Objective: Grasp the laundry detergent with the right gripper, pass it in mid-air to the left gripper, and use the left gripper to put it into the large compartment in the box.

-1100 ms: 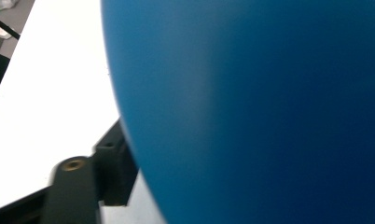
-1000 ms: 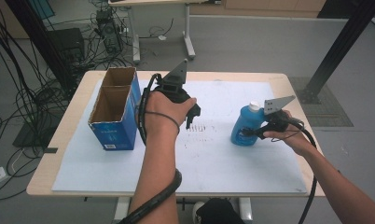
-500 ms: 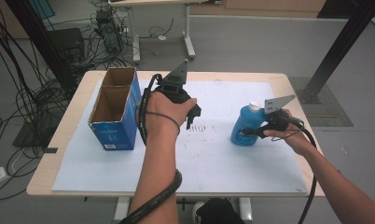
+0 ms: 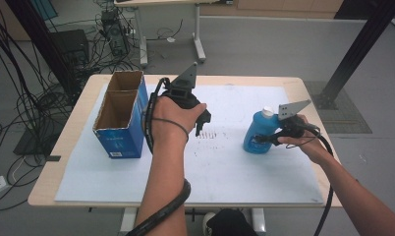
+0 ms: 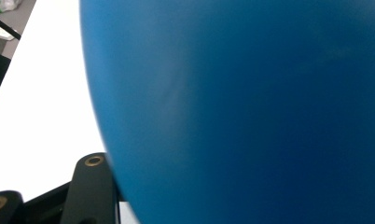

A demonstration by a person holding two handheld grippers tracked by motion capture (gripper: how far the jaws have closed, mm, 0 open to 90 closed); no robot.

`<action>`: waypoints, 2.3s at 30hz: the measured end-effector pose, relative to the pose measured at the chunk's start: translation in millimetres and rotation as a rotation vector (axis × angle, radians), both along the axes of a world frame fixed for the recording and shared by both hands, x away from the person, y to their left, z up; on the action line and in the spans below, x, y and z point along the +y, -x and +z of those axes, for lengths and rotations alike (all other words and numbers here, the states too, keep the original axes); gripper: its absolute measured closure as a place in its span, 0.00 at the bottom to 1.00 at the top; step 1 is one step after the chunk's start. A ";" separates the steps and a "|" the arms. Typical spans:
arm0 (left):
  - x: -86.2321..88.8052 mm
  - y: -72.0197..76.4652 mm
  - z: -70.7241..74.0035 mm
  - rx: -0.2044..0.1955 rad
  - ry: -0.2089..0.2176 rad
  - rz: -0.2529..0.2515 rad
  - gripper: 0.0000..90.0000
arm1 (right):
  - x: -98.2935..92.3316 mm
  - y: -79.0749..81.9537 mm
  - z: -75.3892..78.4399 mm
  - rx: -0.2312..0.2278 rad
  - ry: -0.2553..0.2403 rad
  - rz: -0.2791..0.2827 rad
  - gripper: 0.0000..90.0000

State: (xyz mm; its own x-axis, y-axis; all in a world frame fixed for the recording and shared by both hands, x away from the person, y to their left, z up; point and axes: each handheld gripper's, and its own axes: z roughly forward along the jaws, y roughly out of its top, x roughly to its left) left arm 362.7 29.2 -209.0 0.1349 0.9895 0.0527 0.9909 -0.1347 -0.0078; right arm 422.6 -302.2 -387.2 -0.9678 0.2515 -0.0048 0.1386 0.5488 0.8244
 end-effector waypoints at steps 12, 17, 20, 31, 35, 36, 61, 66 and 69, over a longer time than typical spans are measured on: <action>-1.1 0.2 1.0 -0.003 0.002 0.000 0.06 | -0.3 0.1 -0.4 0.002 -0.005 -0.001 0.44; -0.9 0.3 1.1 -0.005 0.003 0.000 0.06 | -0.3 0.0 -0.3 0.007 -0.006 -0.002 0.45; -0.8 0.5 2.5 -0.009 0.002 0.001 0.06 | -0.6 -0.3 -0.3 0.008 -0.008 0.000 0.46; -0.3 0.3 3.0 -0.011 0.000 0.000 0.06 | -1.6 -0.8 0.0 0.015 -0.010 0.002 0.48; -0.6 0.2 2.9 -0.011 -0.001 0.000 0.06 | -1.6 -1.1 0.1 0.017 -0.010 0.003 0.48; -0.6 0.1 3.2 -0.011 -0.001 -0.001 0.06 | -1.6 -1.2 0.1 0.017 -0.010 0.003 0.48; 0.3 0.7 6.8 -0.014 -0.002 -0.002 0.06 | -1.7 -0.6 0.1 0.017 -0.011 0.000 0.48; 1.3 1.1 6.1 -0.010 -0.004 -0.002 0.06 | -1.8 -0.4 0.0 0.017 -0.011 -0.001 0.48; 1.6 1.1 6.1 -0.011 -0.003 -0.001 0.06 | -1.8 -0.6 0.0 0.017 -0.012 -0.002 0.48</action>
State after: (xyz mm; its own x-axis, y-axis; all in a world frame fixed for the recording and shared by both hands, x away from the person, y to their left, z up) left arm 361.6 30.8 -202.9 0.1348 0.9892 0.0574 0.9908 -0.1352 0.0029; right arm 423.1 -304.1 -387.2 -0.9673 0.2531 0.0150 0.1537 0.5382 0.8287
